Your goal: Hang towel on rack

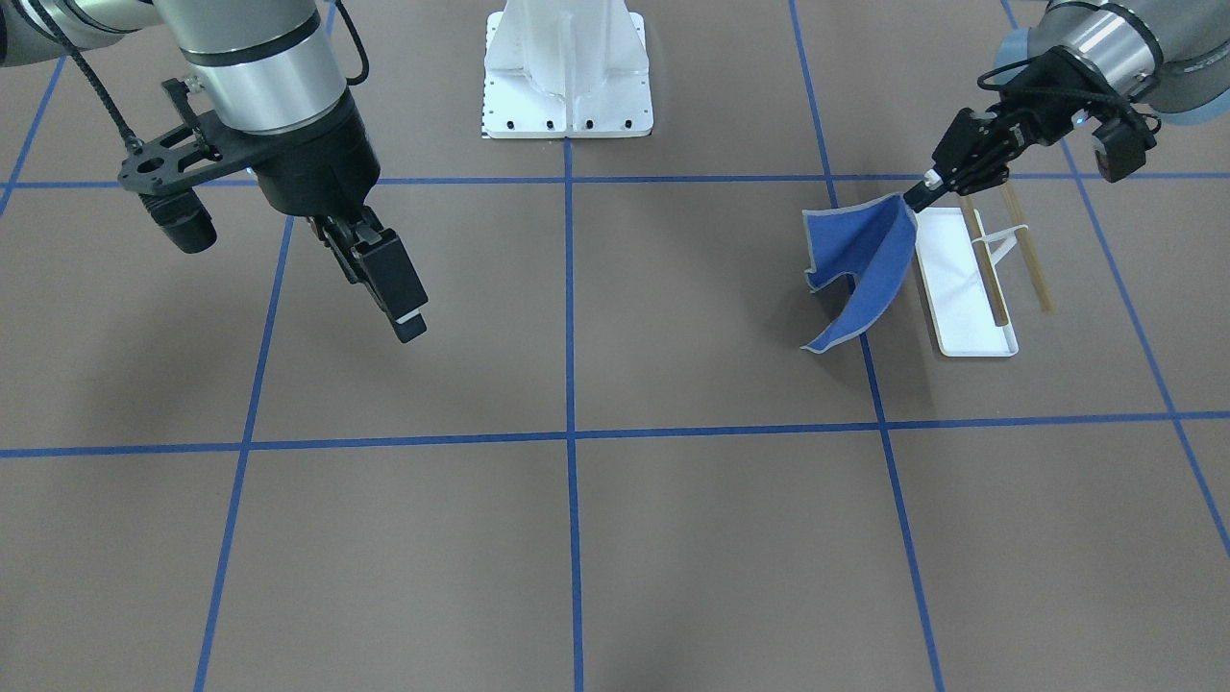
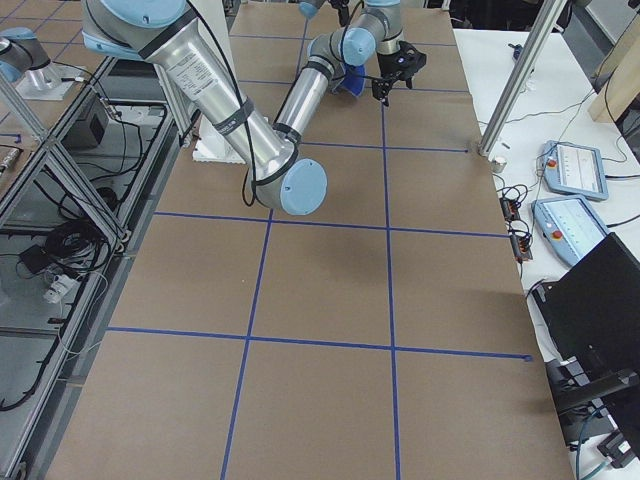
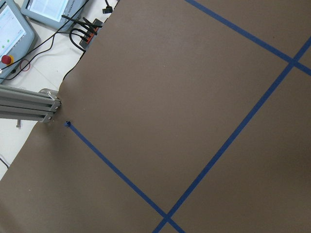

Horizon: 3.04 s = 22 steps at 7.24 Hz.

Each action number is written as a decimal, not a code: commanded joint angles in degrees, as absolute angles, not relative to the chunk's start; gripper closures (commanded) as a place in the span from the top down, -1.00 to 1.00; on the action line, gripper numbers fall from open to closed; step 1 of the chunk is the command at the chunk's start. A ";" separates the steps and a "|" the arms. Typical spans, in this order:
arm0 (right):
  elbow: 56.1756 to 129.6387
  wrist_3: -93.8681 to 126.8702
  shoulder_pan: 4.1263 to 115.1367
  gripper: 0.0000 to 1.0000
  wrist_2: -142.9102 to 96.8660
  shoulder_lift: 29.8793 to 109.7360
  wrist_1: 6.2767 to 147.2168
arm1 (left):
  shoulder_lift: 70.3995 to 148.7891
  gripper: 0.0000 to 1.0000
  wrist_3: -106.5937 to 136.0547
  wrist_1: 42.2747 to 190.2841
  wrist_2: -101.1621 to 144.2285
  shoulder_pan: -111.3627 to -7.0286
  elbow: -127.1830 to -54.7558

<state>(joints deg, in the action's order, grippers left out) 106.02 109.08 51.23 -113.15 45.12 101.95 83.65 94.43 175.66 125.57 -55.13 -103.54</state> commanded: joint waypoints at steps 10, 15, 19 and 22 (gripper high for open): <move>108.02 91.34 54.40 1.00 -115.58 54.49 101.16 | 82.53 -1.00 79.63 188.61 150.29 -80.95 -74.98; 108.37 90.53 54.67 1.00 -115.58 55.98 101.16 | 82.00 0.97 79.54 188.35 148.02 -80.95 -73.30; 113.46 70.36 57.12 1.00 -115.49 66.60 101.16 | 83.14 0.97 60.99 179.52 136.08 -81.91 -73.48; 113.20 52.71 62.56 1.00 -119.77 71.87 101.16 | 86.82 0.97 39.09 162.75 132.28 -83.66 -73.56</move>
<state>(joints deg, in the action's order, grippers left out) 113.32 60.37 59.96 -117.59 69.43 101.16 85.03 48.00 170.04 133.29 -82.41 -73.53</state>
